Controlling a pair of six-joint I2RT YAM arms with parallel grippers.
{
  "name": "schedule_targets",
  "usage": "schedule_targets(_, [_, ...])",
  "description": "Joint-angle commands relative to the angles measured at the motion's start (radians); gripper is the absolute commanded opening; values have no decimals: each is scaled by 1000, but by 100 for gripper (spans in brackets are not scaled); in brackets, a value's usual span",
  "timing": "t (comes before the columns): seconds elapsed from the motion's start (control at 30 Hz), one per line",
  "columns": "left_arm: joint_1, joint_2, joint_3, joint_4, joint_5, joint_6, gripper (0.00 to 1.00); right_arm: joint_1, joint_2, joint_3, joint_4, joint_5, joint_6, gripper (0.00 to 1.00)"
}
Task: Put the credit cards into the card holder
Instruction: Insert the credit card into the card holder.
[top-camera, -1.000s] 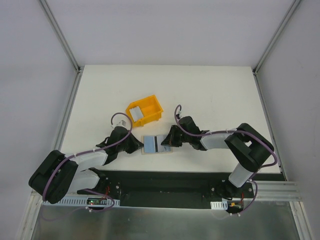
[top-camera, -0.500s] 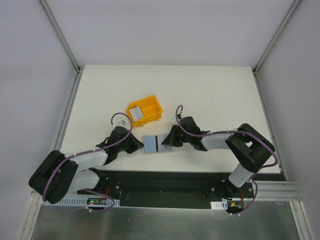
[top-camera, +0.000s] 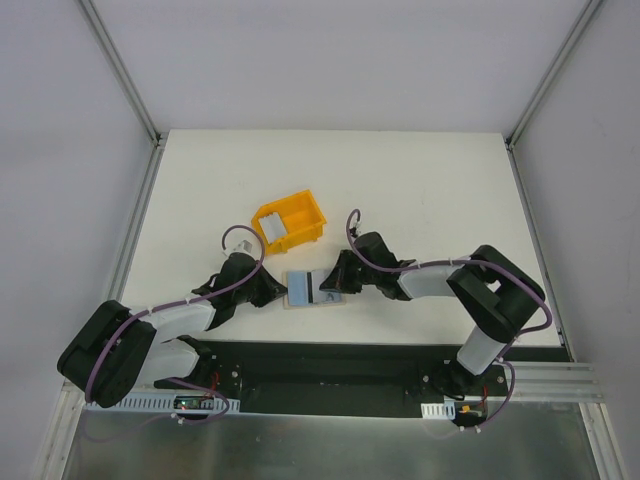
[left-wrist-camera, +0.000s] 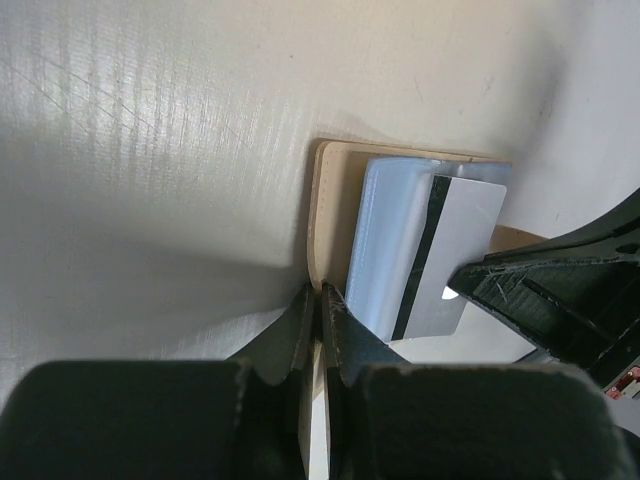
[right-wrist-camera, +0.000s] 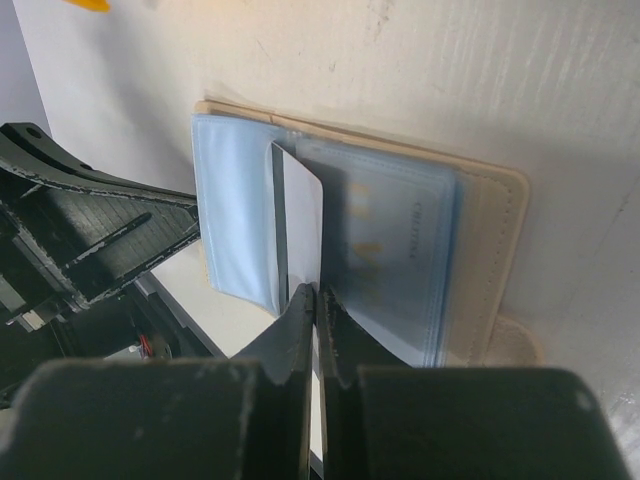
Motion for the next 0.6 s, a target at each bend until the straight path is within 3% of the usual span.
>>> schedule_targets(0.0, [9, -2, -17, -32, 2, 0, 0, 19, 7, 8, -63, 15, -2, 1])
schedule_targets(0.23, [9, 0, -16, -32, 4, 0, 0, 18, -24, -7, -87, 38, 19, 0])
schedule_targets(0.57, [7, 12, -10, -26, 11, 3, 0, 47, 93, 111, -64, -34, 36, 6])
